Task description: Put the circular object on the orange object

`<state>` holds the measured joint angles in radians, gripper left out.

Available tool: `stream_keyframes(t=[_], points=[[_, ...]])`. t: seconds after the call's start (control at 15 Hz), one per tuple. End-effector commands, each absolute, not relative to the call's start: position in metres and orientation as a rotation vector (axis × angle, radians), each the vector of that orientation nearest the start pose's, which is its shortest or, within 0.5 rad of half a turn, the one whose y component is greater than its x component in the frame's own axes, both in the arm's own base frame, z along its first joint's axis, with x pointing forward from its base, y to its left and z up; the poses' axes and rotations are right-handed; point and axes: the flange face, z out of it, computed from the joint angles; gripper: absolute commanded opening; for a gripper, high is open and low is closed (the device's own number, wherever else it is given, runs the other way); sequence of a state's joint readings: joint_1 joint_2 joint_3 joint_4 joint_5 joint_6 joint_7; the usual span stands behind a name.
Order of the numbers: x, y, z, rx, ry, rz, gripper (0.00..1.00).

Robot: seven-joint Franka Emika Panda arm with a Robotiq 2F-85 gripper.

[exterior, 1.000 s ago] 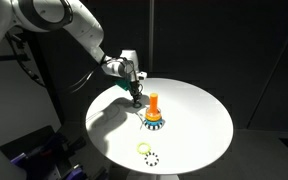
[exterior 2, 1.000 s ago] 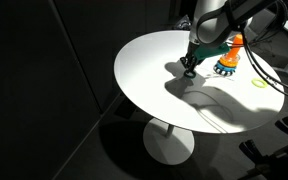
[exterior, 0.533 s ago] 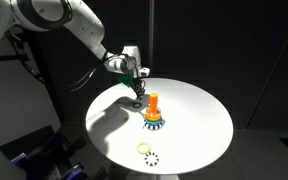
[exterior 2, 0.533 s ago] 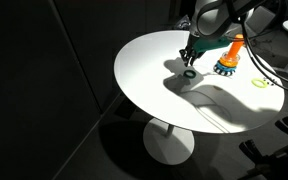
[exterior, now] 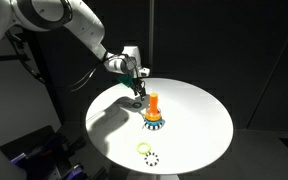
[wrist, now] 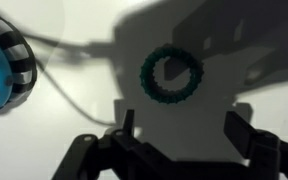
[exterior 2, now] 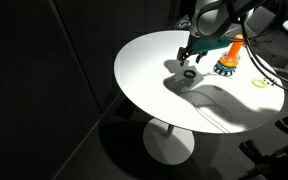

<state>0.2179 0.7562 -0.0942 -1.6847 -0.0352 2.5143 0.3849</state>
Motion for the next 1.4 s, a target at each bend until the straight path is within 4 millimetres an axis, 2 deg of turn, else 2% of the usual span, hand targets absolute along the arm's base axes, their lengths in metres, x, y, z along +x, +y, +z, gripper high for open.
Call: stream_keyframes(t=[0.0,0.53,0.93,1.0,1.33], points=[[0.677,0.092,0.165,-3.184,0.363,-0.117,1.0],[0.67,0.097,0.142,-3.191,0.354,-0.052,1.0],[0.668,0.099,0.133,-3.193,0.35,-0.029,0.98],[0.667,0.1,0.132,-3.193,0.349,-0.026,0.94],[0.666,0.101,0.131,-3.195,0.347,-0.018,0.87]])
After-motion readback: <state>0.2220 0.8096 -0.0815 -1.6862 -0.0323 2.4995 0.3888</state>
